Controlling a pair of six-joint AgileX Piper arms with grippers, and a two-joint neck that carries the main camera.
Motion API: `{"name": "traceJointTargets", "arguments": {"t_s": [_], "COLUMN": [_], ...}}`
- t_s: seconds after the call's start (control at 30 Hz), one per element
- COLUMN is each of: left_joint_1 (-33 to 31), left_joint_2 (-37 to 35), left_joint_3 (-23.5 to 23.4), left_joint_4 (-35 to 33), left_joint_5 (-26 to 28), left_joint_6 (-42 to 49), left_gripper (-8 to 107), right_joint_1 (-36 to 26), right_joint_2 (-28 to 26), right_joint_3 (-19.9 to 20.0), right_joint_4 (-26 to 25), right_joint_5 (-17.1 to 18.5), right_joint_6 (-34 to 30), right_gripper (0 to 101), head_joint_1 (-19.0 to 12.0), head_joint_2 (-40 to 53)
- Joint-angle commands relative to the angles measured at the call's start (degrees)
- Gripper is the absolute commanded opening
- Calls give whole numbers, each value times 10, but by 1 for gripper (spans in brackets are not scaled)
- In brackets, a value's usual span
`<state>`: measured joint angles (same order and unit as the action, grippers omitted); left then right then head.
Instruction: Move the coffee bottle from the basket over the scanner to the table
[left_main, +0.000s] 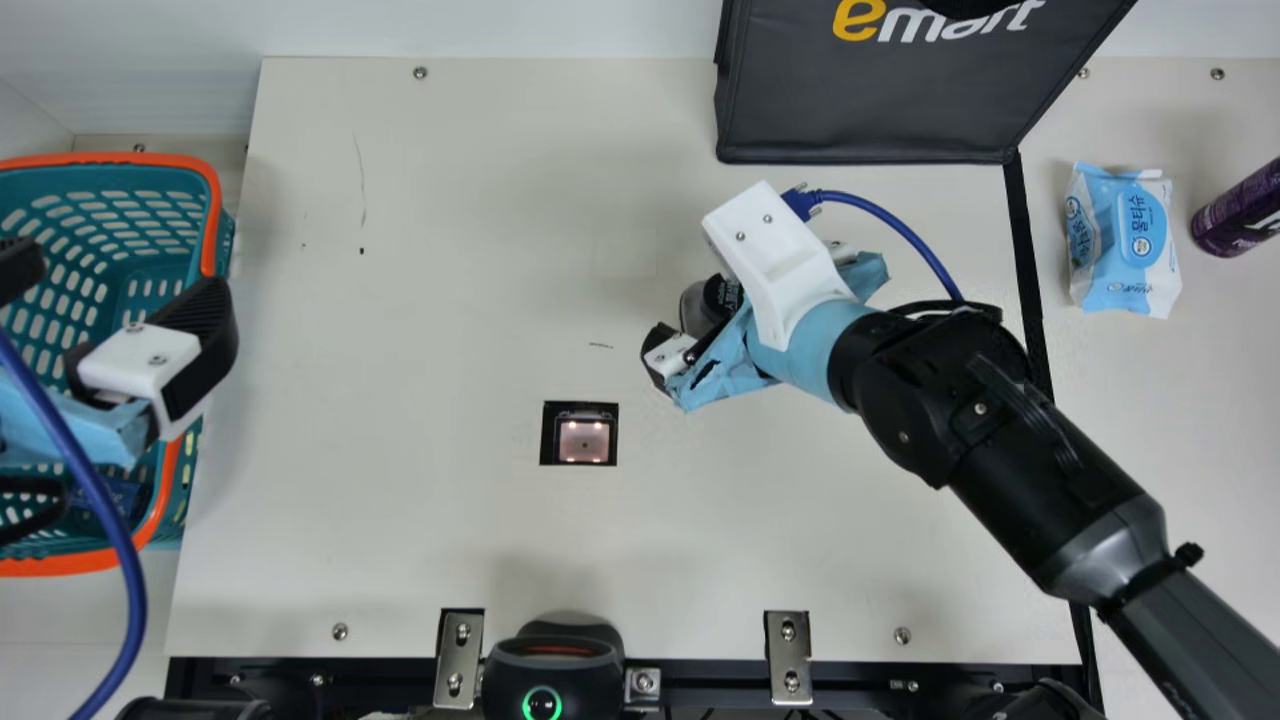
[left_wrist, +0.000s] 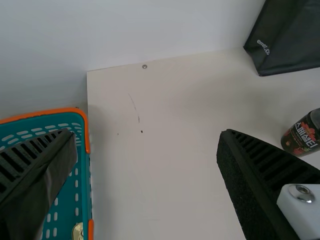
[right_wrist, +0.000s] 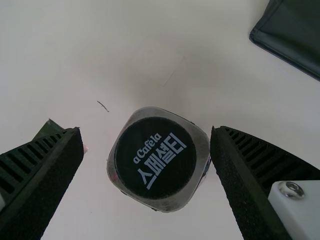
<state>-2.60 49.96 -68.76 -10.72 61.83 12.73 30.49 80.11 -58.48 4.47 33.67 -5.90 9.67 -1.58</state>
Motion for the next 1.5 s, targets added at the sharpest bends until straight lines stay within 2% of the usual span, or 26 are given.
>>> {"name": "traceJointTargets", "arguments": {"t_s": [0.0, 0.33, 0.8, 1.27, 1.47], "left_joint_1": [0, 0, 0, 0, 0], "left_joint_2": [0, 0, 0, 0, 0], "left_joint_3": [0, 0, 0, 0, 0], "left_joint_4": [0, 0, 0, 0, 0], "left_joint_5": [0, 0, 0, 0, 0], "left_joint_6": [0, 0, 0, 0, 0], "left_gripper": [90, 90, 90, 90, 90], "right_joint_1": [2, 16, 19, 29, 19], "right_joint_2": [-1, -7, -17, -50, -61], "right_joint_3": [0, 2, 3, 0, 0], "right_joint_4": [-13, -56, -85, -115, -116], "right_joint_5": [-1, -7, -12, -12, -10], "right_joint_6": [11, 52, 81, 113, 119], "right_gripper": [95, 95, 1, 0, 0], "head_joint_1": [-17, -17, -17, -17, -17], "head_joint_2": [0, 0, 0, 0, -80]}}
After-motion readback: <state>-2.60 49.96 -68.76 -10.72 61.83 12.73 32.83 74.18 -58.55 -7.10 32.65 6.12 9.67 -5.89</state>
